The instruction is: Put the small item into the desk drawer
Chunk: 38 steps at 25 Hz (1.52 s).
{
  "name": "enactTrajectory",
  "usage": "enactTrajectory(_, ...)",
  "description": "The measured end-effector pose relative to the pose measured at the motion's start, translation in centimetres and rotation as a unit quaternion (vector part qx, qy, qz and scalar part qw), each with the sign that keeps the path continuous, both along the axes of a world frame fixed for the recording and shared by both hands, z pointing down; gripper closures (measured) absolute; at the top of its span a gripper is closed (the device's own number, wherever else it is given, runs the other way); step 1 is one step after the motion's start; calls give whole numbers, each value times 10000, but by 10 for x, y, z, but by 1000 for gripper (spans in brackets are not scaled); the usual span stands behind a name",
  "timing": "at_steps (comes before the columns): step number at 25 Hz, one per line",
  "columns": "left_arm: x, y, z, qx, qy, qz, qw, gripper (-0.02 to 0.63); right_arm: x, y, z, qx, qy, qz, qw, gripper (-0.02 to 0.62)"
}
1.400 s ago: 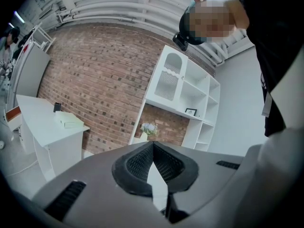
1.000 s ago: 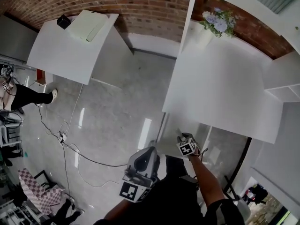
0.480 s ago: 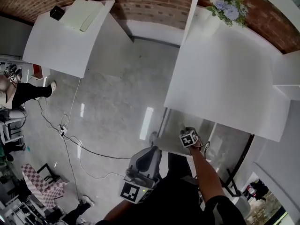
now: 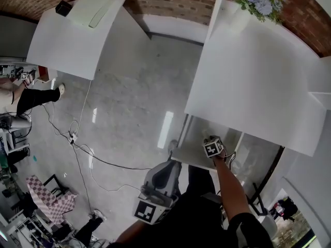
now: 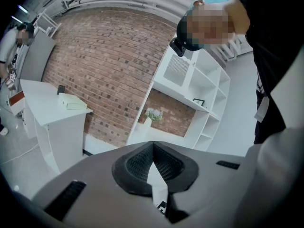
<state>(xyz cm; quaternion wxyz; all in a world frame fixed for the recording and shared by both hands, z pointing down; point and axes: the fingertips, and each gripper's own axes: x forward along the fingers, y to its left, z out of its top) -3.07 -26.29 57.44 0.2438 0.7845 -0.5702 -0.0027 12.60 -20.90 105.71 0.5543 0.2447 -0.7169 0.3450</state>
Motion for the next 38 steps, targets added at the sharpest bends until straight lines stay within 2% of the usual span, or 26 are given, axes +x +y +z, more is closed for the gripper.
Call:
enactTrajectory(8,-5,19,3,-87,-81,-10,9999,583,1,-2,0,82,71,39,9999,428)
enactTrajectory(12,-9,23,-7,64,-44,-49,10000,583,2,-5,-15,233,73,109,9996,419)
enactTrajectory(17,-13,35,-27,298,14,-5,9996,583,2,-13,-63,690,-76,162,9975,430)
enactTrajectory(21,-20,48,-48,493,37,80,9987,583,-4,-21,-129,1230,-395,551,9901,479)
enactTrajectory(25,-24,58,-70,759,40,214,9969,583,0,-33,-206,1860,-770,1111,9732,520)
enactTrajectory(28,-28,62,-89,984,47,309,9947,583,3,-45,-270,2331,-1080,1560,9538,542)
enactTrajectory(32,-28,65,-110,1254,105,468,9910,583,10,-57,-352,3047,-1425,1969,9209,578)
enactTrajectory(35,-24,71,-124,1405,112,644,9879,583,14,-56,-409,3528,-1646,2140,8959,580)
enactTrajectory(38,-18,76,-135,1552,85,797,9846,583,20,-46,-466,4011,-1885,2345,8652,580)
